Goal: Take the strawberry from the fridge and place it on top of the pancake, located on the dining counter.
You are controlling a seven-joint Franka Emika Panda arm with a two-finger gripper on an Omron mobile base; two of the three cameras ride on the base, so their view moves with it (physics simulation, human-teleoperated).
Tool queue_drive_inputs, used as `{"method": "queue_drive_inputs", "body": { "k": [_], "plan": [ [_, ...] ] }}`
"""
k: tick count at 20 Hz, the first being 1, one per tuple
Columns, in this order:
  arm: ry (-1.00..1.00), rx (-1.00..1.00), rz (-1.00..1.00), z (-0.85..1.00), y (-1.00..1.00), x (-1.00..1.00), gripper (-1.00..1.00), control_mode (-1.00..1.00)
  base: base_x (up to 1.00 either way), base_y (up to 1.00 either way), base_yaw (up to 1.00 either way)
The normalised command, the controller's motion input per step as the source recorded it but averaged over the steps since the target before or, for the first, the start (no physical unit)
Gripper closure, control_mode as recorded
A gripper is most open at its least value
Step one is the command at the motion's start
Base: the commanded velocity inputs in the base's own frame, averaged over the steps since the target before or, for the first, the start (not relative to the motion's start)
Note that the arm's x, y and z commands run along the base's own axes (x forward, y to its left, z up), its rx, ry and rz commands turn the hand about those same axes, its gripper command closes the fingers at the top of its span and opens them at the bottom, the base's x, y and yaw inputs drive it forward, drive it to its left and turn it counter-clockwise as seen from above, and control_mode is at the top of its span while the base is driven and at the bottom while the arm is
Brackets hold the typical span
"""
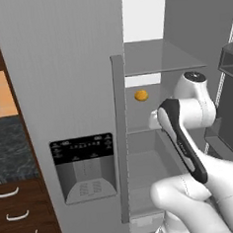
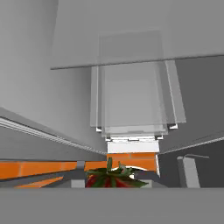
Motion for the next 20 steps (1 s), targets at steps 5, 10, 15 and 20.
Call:
{"method": "queue_drive_inputs", "body": {
  "k": [5, 10, 15, 20],
  "plan": [
    [0.20, -0.13, 0.00, -0.83, -0.05, -0.08, 1.00, -1.00, 0.00, 0.00, 0.00],
    [0.10, 0.00, 0.00, -0.69, -0.13, -0.21, 1.00, -1.00, 0.00, 0.00, 0.00],
    [0.03, 0.00, 0.00, -0.24, -0.03, -0.07, 1.00, -1.00, 0.00, 0.00, 0.00],
    [0.00, 0.00, 0.00, 0.00, 0.01, -0.02, 1.00, -1.00, 0.00, 0.00, 0.00]
  ]
}}
